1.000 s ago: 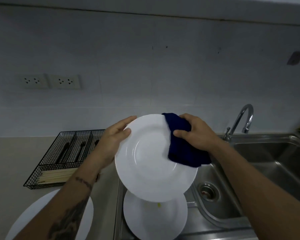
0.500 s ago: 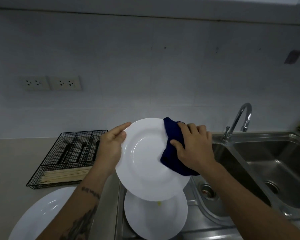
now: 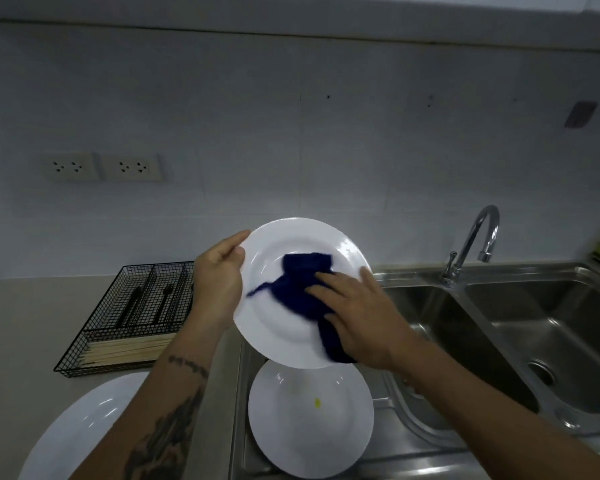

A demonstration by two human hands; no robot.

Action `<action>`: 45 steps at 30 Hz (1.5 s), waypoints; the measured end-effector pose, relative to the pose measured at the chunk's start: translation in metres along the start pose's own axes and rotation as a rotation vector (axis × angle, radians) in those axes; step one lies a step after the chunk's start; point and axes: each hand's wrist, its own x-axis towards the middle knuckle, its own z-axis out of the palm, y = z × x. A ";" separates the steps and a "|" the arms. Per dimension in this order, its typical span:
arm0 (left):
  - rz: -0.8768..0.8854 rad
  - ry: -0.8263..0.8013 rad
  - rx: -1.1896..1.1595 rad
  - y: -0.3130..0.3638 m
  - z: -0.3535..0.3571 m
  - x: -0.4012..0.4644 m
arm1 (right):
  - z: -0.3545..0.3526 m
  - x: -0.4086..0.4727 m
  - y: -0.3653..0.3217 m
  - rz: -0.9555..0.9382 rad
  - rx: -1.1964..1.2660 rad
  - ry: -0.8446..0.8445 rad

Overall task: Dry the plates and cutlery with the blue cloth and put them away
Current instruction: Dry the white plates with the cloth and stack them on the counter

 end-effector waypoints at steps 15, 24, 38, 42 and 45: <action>0.042 -0.032 0.030 -0.004 0.013 -0.008 | 0.022 -0.001 -0.003 0.136 0.072 0.142; 0.070 -0.182 0.063 -0.002 0.028 -0.015 | -0.015 0.034 0.023 0.327 0.111 0.301; 0.272 -0.063 0.197 -0.026 0.003 -0.007 | -0.020 0.021 0.019 0.595 0.731 0.395; 0.186 -0.057 0.251 -0.040 0.017 -0.011 | -0.014 0.023 0.010 0.505 0.611 0.541; -0.008 -0.026 0.283 -0.038 0.038 -0.013 | -0.009 0.024 0.004 0.417 0.511 0.591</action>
